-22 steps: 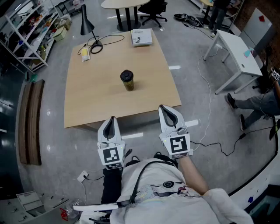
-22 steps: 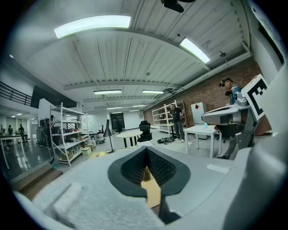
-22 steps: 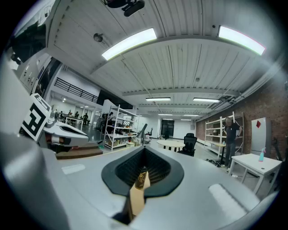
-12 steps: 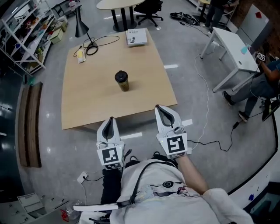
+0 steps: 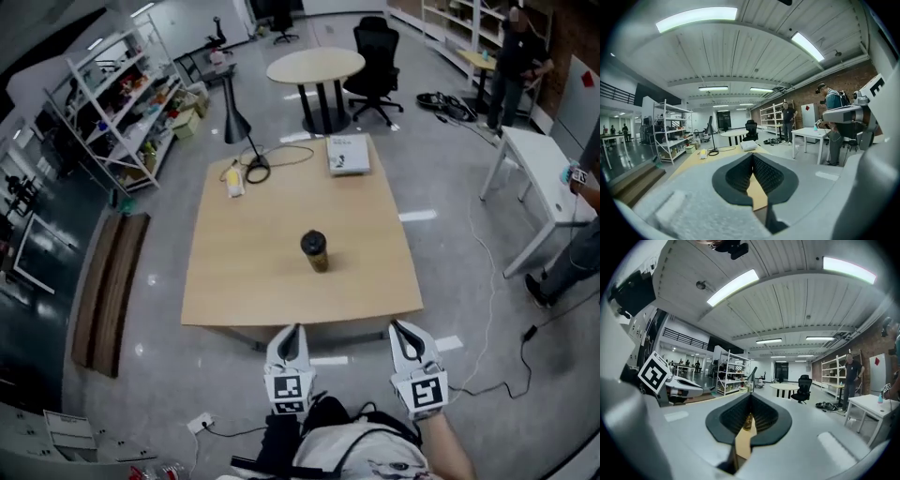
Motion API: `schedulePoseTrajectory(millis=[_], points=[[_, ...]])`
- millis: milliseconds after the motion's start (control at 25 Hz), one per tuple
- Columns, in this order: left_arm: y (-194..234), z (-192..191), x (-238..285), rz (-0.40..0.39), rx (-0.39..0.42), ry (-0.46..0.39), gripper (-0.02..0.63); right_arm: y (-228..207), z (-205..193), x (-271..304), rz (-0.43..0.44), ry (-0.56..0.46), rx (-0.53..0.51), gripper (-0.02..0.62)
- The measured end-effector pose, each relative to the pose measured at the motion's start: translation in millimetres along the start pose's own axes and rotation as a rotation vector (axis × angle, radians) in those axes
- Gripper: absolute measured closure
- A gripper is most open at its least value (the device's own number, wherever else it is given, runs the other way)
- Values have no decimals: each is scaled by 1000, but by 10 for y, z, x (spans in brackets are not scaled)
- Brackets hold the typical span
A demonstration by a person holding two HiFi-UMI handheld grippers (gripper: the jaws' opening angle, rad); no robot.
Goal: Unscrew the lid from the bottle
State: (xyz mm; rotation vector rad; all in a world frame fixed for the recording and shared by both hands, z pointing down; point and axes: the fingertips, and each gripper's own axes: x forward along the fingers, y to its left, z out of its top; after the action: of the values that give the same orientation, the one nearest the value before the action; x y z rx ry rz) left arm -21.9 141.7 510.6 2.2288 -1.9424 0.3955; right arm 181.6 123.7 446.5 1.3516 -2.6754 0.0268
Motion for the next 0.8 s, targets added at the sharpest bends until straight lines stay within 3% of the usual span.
schedulePoseTrajectory(millis=[40, 160, 320, 360, 440, 520, 600, 680, 800], points=[[14, -22, 73, 3, -3, 5, 601, -69, -76, 12, 2, 15, 2, 589], [236, 61, 321, 40, -7, -14, 467, -205, -144, 336, 32, 11, 8, 589], [206, -93, 497, -6, -11, -8, 357, -280, -188, 485, 52, -1, 13, 589], [281, -90, 604, -19, 1, -31, 302, -262, -165, 613, 72, -29, 16, 589], [582, 63, 936, -42, 60, -101, 127, -172, 3, 1052, 138, -113, 30, 589], [729, -28, 1292, -89, 72, -90, 87, -123, 169, 1340, 182, -128, 25, 583], [685, -440, 1621, -142, 21, 4, 86, -173, 181, 1436, 179, -55, 15, 491], [764, -835, 2022, -169, -3, 95, 86, -255, 151, 1684, 159, 1, 25, 488], [769, -1239, 2630, -251, 30, 187, 87, -352, 125, 2154, 143, 63, 56, 447]])
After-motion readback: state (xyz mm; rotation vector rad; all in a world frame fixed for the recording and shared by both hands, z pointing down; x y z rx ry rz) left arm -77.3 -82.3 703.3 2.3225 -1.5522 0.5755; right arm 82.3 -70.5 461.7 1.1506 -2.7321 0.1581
